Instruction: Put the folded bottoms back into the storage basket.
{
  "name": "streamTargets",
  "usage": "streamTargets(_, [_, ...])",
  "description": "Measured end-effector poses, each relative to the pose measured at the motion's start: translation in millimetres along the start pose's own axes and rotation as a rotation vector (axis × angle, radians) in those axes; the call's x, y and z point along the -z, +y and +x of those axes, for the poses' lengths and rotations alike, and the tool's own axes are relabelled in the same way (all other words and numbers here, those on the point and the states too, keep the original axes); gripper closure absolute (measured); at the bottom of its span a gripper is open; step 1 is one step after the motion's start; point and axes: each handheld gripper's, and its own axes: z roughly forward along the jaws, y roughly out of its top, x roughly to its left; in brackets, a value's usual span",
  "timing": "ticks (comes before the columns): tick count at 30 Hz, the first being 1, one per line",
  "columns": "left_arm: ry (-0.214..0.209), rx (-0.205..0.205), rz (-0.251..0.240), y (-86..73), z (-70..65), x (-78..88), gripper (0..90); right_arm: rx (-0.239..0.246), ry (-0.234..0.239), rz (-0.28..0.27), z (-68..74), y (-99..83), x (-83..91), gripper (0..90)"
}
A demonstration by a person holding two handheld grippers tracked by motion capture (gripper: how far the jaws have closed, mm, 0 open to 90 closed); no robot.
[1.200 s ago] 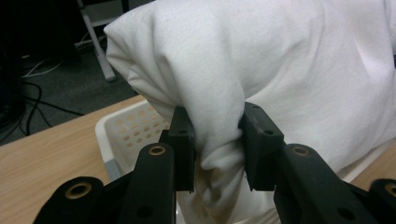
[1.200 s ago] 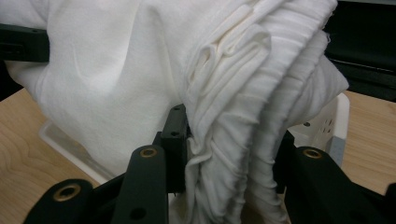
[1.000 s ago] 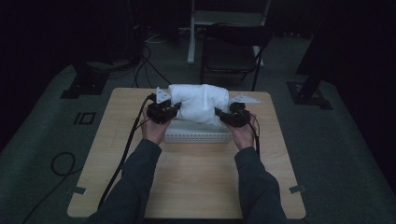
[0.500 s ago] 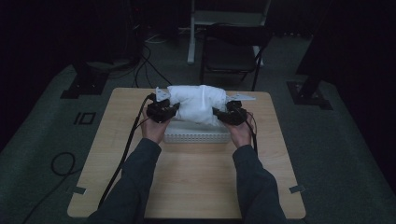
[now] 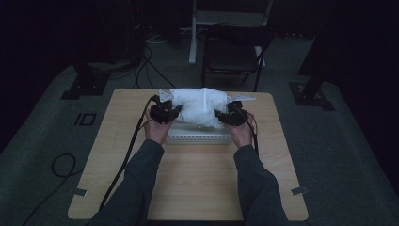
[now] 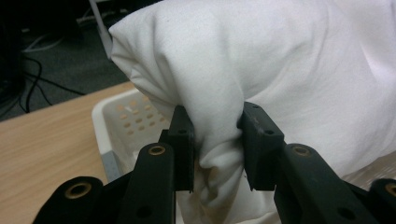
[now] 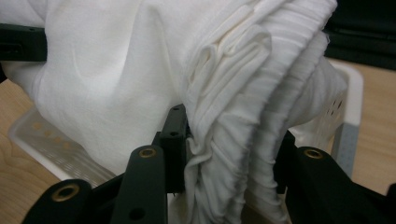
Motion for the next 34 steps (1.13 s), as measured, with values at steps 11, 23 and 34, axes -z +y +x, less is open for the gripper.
streamTargets(11, [0.047, -0.015, 0.045, -9.1, 9.3, -2.9, 49.5, -0.037, -0.254, 0.106, -12.6, -11.7, -14.9, 36.9])
streamTargets(23, [0.087, -0.035, -0.005, -12.5, 12.4, 23.0, 47.7, -0.006, -0.275, 0.003, -27.8, -19.3, 28.9, 36.9])
streamTargets(34, [0.099, -0.058, -0.036, -11.2, 21.0, 45.7, 46.7, -0.033, -0.287, -0.004, -40.1, -37.5, 40.5, 37.2])
